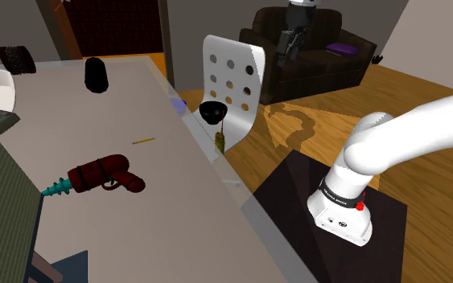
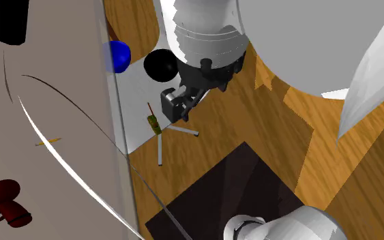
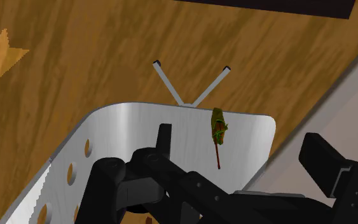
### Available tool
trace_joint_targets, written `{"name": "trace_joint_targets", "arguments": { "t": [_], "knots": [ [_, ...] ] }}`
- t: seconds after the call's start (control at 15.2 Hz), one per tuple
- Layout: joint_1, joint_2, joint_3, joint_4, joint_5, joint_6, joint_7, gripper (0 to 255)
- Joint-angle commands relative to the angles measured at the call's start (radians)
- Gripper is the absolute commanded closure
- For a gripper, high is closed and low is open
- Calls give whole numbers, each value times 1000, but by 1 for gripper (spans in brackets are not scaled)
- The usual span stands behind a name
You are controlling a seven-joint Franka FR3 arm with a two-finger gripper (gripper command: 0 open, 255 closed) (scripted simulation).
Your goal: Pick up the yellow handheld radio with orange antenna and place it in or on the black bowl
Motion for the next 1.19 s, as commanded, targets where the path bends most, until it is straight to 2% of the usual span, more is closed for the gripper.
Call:
{"name": "trace_joint_targets", "arguments": {
  "t": [0.0,0.59,1.12],
  "knots": [
    [0,0,0,0,0,0,0,0],
    [13,64,20,-253,8,365,62,0],
    [22,258,43,-375,3,724,122,0]
  ]
}}
